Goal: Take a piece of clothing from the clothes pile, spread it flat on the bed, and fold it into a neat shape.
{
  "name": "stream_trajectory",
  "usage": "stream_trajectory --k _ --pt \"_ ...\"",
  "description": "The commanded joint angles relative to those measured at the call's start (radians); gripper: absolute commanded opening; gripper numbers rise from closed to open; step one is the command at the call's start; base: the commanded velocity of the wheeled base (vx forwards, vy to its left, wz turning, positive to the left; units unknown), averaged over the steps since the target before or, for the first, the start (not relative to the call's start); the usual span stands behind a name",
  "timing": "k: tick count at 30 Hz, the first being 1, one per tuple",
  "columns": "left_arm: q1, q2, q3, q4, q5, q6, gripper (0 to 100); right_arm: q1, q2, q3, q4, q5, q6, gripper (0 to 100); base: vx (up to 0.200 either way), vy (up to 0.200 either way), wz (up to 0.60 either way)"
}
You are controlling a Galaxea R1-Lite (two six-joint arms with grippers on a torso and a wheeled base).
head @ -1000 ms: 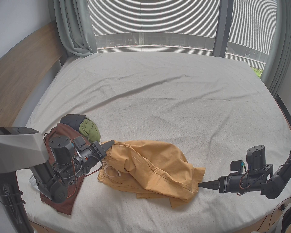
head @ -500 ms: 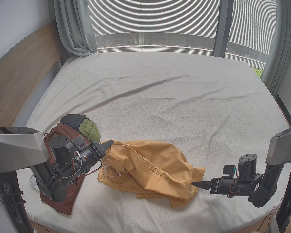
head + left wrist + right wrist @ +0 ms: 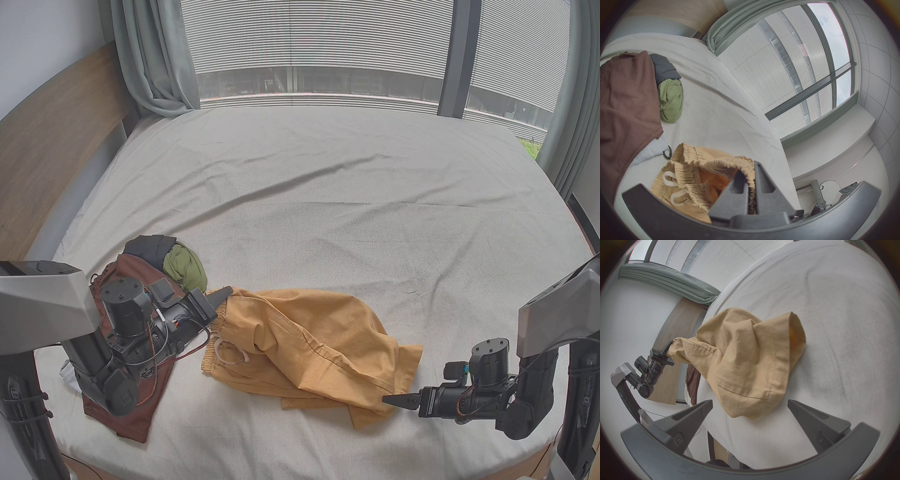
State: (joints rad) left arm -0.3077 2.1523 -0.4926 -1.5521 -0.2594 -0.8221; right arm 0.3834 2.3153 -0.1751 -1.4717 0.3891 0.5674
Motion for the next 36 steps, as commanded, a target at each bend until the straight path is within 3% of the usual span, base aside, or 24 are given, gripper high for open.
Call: stream_trajectory --k 1,26,36 --pt "0.001 0.000 -0.001 0.000 0.000 0.000 0 0.012 0.082 -0.003 -0.067 -0.007 0.014 100 0.000 0.000 0.00" --pt "0.022 0.027 -0.029 0.000 0.008 0.000 0 0.051 0.029 -0.029 -0.071 -0.003 0.069 100 0.000 0.000 0.00" --pt "0.028 0.032 -0.031 0.000 0.008 0.000 0 0.054 -0.128 0.054 -0.071 0.096 0.061 100 0.000 0.000 0.00"
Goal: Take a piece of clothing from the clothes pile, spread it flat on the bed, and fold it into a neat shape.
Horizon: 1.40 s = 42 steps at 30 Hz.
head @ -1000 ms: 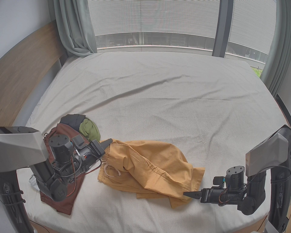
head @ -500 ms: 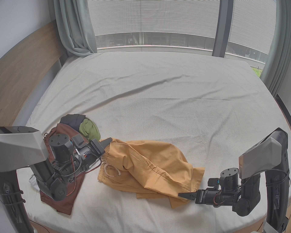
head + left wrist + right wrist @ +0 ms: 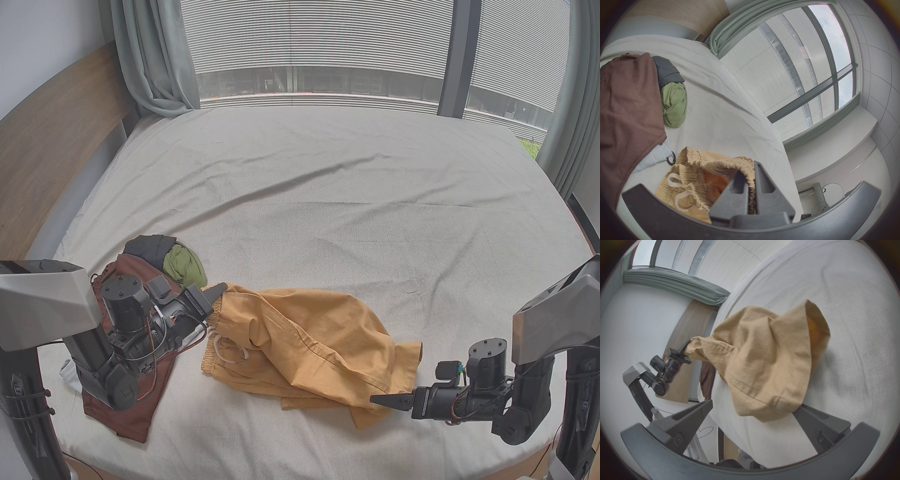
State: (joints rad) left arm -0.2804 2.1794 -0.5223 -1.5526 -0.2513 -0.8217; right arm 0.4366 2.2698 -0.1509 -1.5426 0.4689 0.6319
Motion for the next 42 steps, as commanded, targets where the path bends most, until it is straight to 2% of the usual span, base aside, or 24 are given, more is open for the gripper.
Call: stream_trajectory --k 1,9,22,30,31,37,42 --pt "0.001 0.005 -0.001 0.000 0.000 -0.001 0 0.001 -0.099 0.034 -0.001 0.027 -0.003 100 0.000 0.000 0.00" --pt "0.001 0.000 -0.001 0.000 0.000 -0.001 0 -0.004 -0.139 0.050 -0.001 0.077 -0.005 100 0.000 0.000 0.00" --pt "-0.002 -0.006 -0.001 -0.001 0.000 0.001 0 0.004 -0.021 -0.007 -0.002 0.076 -0.040 100 0.000 0.000 0.00" --pt "-0.002 -0.006 0.001 -0.001 0.000 0.001 0 0.001 -0.013 -0.024 -0.004 0.074 -0.040 100 0.000 0.000 0.00" --pt "-0.002 -0.006 0.001 -0.001 0.000 0.001 0 -0.002 -0.013 -0.024 -0.004 0.074 -0.040 0 0.000 0.000 0.00" --pt "-0.002 -0.003 0.001 -0.001 0.000 0.001 0 -0.013 -0.024 -0.018 -0.004 0.074 -0.040 0 0.000 0.000 0.00" --pt "-0.002 -0.006 0.007 -0.001 -0.002 0.001 0 -0.059 -0.087 -0.018 -0.002 0.076 -0.040 0 0.000 0.000 0.00"
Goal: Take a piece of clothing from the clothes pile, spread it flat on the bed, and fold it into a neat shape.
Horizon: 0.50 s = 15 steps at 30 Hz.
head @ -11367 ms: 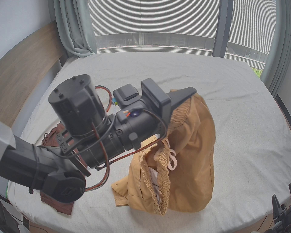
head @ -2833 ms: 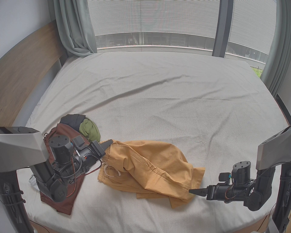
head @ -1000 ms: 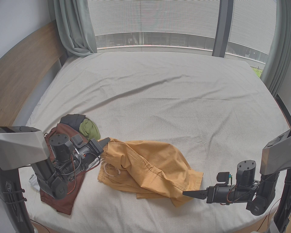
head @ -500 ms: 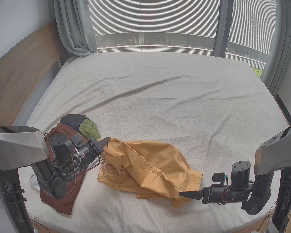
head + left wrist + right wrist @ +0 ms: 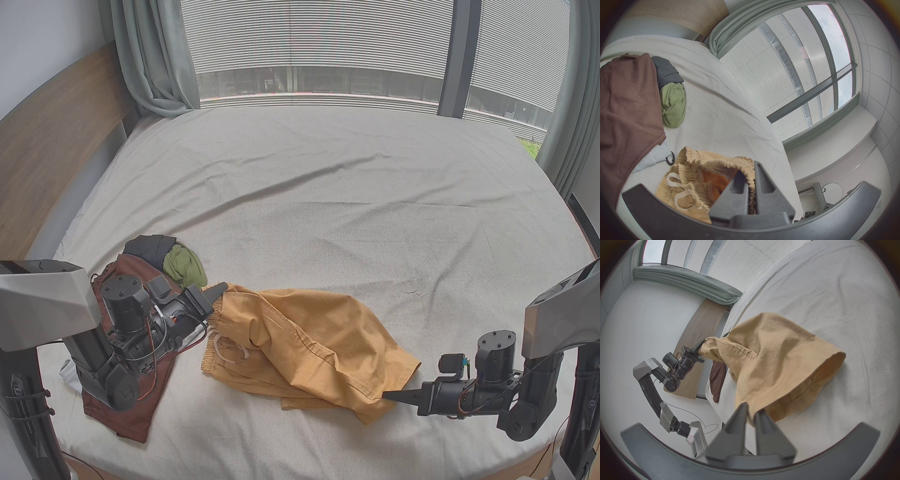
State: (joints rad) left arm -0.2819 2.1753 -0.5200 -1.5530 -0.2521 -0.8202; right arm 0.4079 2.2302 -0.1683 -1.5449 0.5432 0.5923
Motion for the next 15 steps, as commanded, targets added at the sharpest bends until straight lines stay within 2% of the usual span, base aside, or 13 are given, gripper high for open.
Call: stream_trajectory --k 1,10,15 --pt "-0.002 -0.002 0.008 -0.001 -0.003 0.000 0 -0.043 -0.053 -0.004 0.000 0.001 0.000 0 0.000 0.000 0.00" --pt "0.000 -0.003 0.048 0.001 -0.015 0.059 0 -0.152 -0.124 -0.051 0.002 0.006 0.003 0 0.000 0.000 0.00" --pt "0.000 -0.005 0.072 0.001 -0.018 0.064 0 -0.202 -0.153 -0.077 0.002 0.035 0.007 0 0.000 0.000 0.00"
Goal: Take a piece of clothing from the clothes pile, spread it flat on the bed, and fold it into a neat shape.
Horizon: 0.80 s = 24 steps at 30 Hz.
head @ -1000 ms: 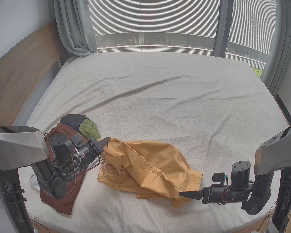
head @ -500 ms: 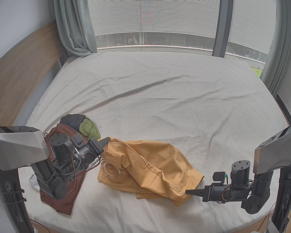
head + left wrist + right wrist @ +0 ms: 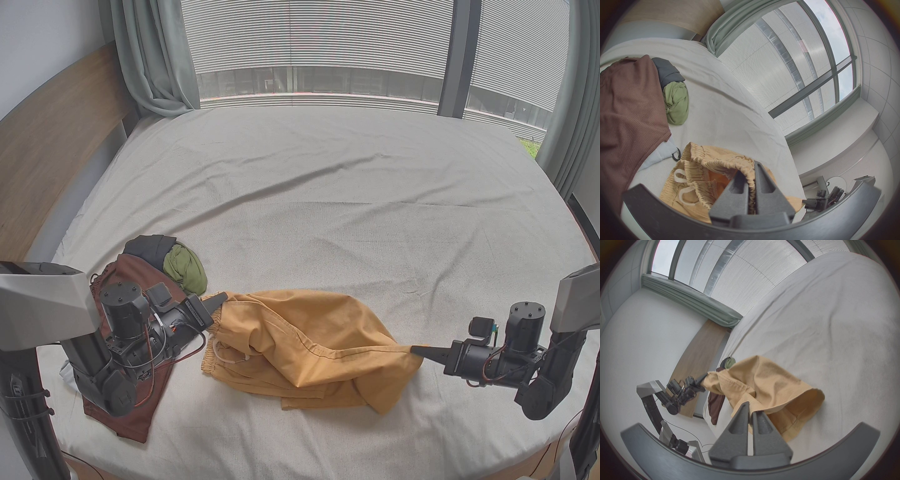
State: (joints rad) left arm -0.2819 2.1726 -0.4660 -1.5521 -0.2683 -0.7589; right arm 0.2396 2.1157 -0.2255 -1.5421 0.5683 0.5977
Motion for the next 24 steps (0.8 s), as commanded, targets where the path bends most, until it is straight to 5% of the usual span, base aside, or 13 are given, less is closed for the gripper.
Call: stream_trajectory --k 1,18,19,24 --pt "0.000 -0.002 0.021 0.000 -0.003 0.004 0 -0.039 -0.039 -0.025 -0.001 0.015 0.004 0 0.000 0.000 0.00" --pt "0.001 0.003 0.017 0.000 -0.009 0.010 0 0.030 0.069 0.005 -0.003 0.019 0.005 0 0.000 0.000 0.00" --pt "0.001 0.003 0.017 0.000 -0.009 0.010 0 0.030 0.069 0.005 -0.003 0.019 0.005 100 0.000 0.000 0.00" --pt "0.001 0.003 0.015 0.000 -0.008 0.010 0 0.049 0.072 0.000 -0.003 0.018 0.005 100 0.000 0.000 0.00"
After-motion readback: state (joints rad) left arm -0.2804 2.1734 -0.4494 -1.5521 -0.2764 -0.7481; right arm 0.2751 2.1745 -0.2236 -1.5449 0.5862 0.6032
